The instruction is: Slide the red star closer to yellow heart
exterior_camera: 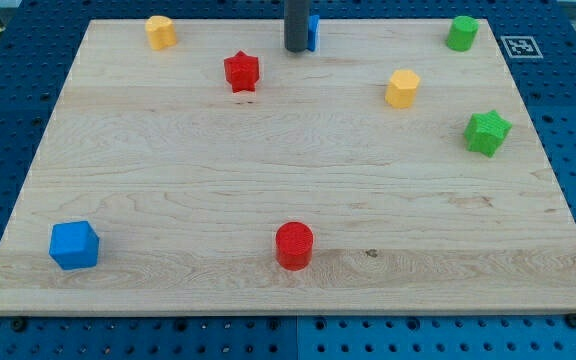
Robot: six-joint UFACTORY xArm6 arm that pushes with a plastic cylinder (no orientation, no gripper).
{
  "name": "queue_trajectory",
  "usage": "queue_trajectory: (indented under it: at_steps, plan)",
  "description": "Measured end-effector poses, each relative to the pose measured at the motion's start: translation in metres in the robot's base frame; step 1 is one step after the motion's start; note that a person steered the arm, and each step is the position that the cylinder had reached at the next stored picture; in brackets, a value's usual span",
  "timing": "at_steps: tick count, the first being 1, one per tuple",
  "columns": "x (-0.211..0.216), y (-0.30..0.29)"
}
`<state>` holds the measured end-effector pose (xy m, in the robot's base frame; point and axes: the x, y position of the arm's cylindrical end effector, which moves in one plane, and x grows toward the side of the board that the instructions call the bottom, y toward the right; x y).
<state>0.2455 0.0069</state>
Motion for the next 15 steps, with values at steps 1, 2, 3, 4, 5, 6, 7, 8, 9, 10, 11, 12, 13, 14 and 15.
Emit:
queue_trajectory:
  at_steps: [1, 2, 3, 4, 5, 6, 7, 8, 9, 10, 11, 12, 13, 14, 15]
  plan:
    - [0.000, 0.000]
    - [0.001, -0.014]
    - [0.015, -0.031]
    - [0.037, -0.030]
    - [0.046, -0.020]
    - [0.073, -0.022]
    - [0.080, -0.023]
    - [0.080, -0.024]
    - [0.080, -0.036]
    - [0.080, -0.053]
    - [0.074, -0.074]
    - [0.066, -0.096]
    - [0.060, -0.115]
    - [0.060, -0.127]
    - [0.060, -0.145]
